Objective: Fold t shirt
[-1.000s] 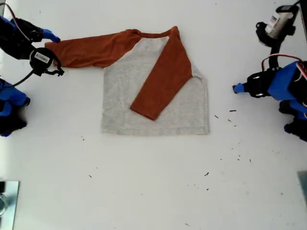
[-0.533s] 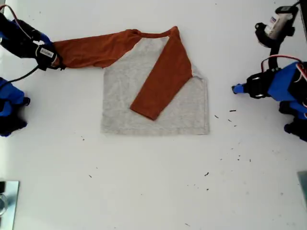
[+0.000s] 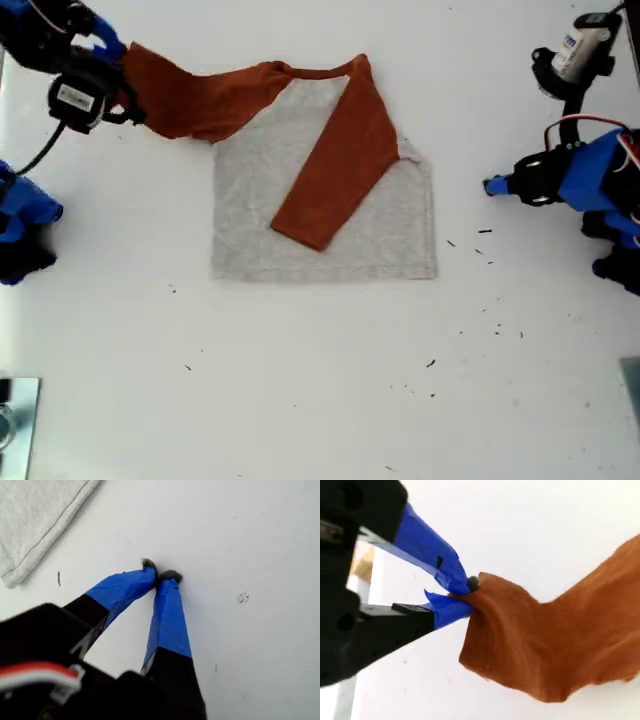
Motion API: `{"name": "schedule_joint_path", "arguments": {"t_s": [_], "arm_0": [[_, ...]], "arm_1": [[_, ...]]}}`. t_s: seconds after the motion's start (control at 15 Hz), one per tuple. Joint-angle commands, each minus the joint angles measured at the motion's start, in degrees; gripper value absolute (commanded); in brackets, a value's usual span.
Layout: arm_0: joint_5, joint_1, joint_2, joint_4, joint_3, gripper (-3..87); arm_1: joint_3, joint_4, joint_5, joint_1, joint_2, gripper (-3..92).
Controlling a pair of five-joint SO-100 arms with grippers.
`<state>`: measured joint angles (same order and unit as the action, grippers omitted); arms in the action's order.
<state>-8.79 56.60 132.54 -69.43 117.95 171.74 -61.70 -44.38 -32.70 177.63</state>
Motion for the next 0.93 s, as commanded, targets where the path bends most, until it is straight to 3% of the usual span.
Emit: {"name": "schedule_joint_path", "arguments": {"t_s": [0.0,0.07,0.13,0.2,0.27,0.33,0.4,0.47,0.53,0.67,0.8,0.87], "arm_0": [[6.5,-17.8,-12.7,0.6,-20.6,-0.3],[5.8,-26.0,-24.5,0.9,-35.4,-0.3],[-0.4,-33.0,-40.0,-1.5,-58.4,-0.3],[-10.7,-38.8,-51.2,0.6,-77.0,22.4],[-14.4,-41.6,-48.6,6.3,-72.9,31.6],[-12.3,-40.4,-46.9,2.0,-72.0,16.7],[-11.3,-37.4,-43.8,-3.3,-68.7,10.9],[-11.3,-34.2,-39.1,-6.9,-63.3,12.1],[-12.6,-31.6,-32.1,-6.8,-54.2,12.1],[-14.4,-27.3,-16.0,-2.4,-31.2,9.4],[-12.0,-23.6,6.2,6.2,2.9,8.0],[-9.7,-21.5,17.4,8.2,19.6,2.6]], "arm_1": [[0.1,-1.2,0.7,0.6,0.2,3.5],[0.1,-1.2,0.8,0.6,0.2,3.5],[0.1,-1.2,1.0,0.6,0.2,3.5],[0.1,-1.2,1.1,0.6,0.2,3.5],[0.1,-1.2,1.1,0.5,0.2,3.5],[0.1,-1.3,1.2,0.5,0.2,3.5],[0.1,-1.3,1.2,0.6,0.2,3.5],[0.1,-1.3,1.1,0.4,0.2,3.5],[0.1,-1.3,1.2,0.6,0.2,3.5],[0.1,-1.3,1.2,0.6,0.2,3.5],[0.1,-1.3,1.3,0.5,0.2,3.5],[0.1,-1.3,1.4,0.5,0.2,3.5]]}}
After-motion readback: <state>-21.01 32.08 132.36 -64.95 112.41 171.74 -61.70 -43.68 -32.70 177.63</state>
